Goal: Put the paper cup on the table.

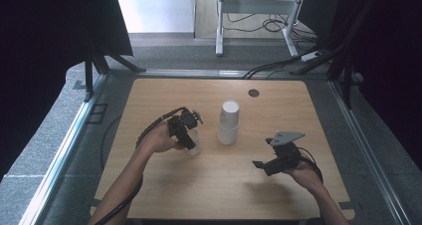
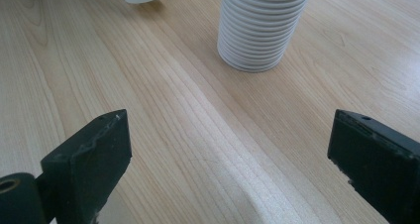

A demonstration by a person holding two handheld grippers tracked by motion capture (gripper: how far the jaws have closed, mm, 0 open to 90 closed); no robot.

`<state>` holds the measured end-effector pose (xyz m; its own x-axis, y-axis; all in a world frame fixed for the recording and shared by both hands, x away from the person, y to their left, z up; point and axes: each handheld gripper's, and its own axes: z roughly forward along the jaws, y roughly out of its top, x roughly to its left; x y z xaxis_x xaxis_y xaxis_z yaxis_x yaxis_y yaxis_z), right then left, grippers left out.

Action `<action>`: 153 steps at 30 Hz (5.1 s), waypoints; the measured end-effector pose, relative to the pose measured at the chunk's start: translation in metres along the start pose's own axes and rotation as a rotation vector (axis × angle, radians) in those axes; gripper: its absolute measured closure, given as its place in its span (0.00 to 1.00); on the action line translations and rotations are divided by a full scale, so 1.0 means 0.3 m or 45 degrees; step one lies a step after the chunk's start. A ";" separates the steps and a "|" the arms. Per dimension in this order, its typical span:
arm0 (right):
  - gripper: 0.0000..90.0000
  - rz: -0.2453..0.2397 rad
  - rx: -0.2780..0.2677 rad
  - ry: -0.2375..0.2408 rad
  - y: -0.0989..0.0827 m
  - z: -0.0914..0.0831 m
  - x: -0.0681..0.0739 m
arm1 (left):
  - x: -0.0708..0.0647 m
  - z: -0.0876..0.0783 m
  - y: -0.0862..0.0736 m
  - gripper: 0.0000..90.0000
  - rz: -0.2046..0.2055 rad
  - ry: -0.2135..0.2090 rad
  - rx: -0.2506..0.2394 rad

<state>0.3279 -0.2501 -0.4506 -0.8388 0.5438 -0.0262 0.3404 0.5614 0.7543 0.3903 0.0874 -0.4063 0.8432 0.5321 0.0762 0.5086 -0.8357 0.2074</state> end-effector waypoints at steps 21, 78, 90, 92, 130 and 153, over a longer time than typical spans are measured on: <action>0.04 0.031 0.013 0.002 -0.023 0.009 -0.004 | 0.007 0.052 0.013 0.32 -0.029 0.048 0.111; 0.04 0.056 0.026 -0.040 -0.066 0.002 -0.001 | -0.013 -0.023 -0.055 0.02 -0.162 0.010 -0.300; 0.03 0.068 0.001 -0.070 -0.071 -0.021 0.005 | -0.015 -0.036 -0.120 0.00 -0.191 0.042 -0.460; 0.02 0.068 0.001 -0.077 -0.072 -0.024 0.008 | -0.018 -0.034 -0.130 0.00 -0.199 0.043 -0.482; 0.02 0.095 0.028 -0.152 -0.118 -0.035 0.025 | -0.128 0.038 -0.387 0.00 -0.378 0.081 -0.898; 0.01 0.095 0.114 -0.172 -0.167 0.023 0.027 | -0.224 0.185 -0.442 0.00 -0.437 0.067 -0.885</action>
<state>0.3070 -0.2696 -0.4931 -0.7472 0.6615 -0.0644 0.4413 0.5662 0.6962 0.2759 0.1549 -0.4931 0.6400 0.7660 -0.0604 0.4991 -0.3546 0.7906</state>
